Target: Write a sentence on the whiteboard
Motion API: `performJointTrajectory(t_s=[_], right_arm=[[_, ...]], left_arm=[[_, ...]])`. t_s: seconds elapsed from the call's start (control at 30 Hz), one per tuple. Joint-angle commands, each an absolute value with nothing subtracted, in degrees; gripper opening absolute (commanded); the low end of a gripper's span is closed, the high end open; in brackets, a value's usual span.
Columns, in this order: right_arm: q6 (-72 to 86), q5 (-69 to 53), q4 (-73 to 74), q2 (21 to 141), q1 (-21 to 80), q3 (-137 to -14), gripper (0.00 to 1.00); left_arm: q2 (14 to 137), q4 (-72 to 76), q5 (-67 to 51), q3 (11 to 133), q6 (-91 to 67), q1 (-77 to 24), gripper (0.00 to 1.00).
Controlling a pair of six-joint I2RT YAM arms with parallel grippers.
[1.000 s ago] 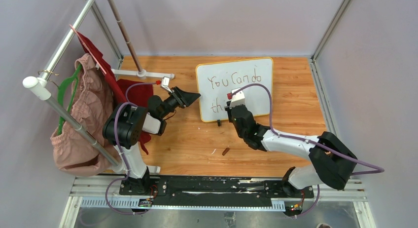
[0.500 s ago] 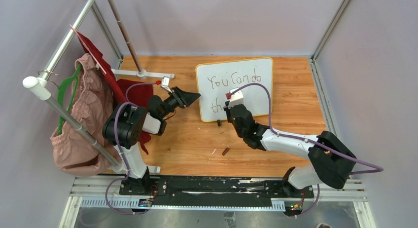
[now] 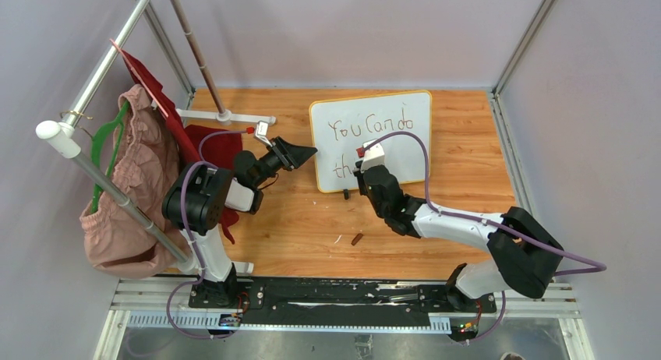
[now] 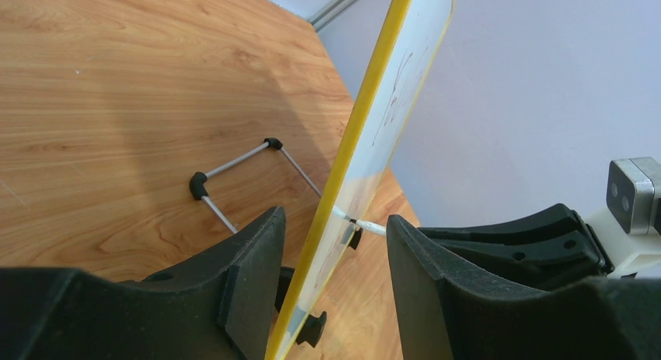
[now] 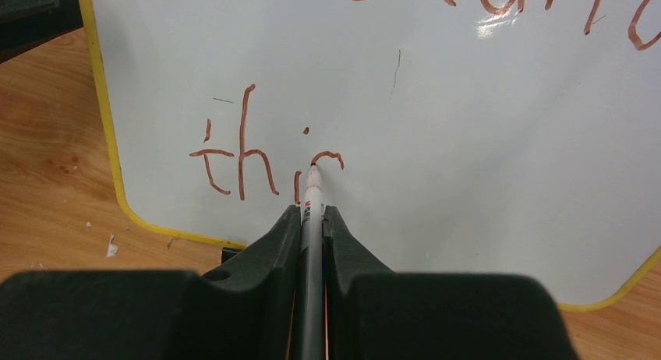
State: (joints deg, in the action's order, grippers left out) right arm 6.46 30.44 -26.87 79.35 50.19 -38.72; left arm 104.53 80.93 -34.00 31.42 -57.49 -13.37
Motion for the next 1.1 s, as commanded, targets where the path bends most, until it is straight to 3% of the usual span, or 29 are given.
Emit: performJointTrajectory(t_s=[0.0, 1.07], right_arm=[[7.21, 31.76, -24.54, 79.06, 49.57, -38.1, 0.0], [8.51, 32.68, -21.74, 76.05, 47.81, -34.73, 0.0]], left_arm=[[104.99, 83.21, -34.1, 31.03, -57.04, -13.85, 0.56], [104.97, 83.1, -34.1, 31.11, -56.95, -13.97, 0.56]])
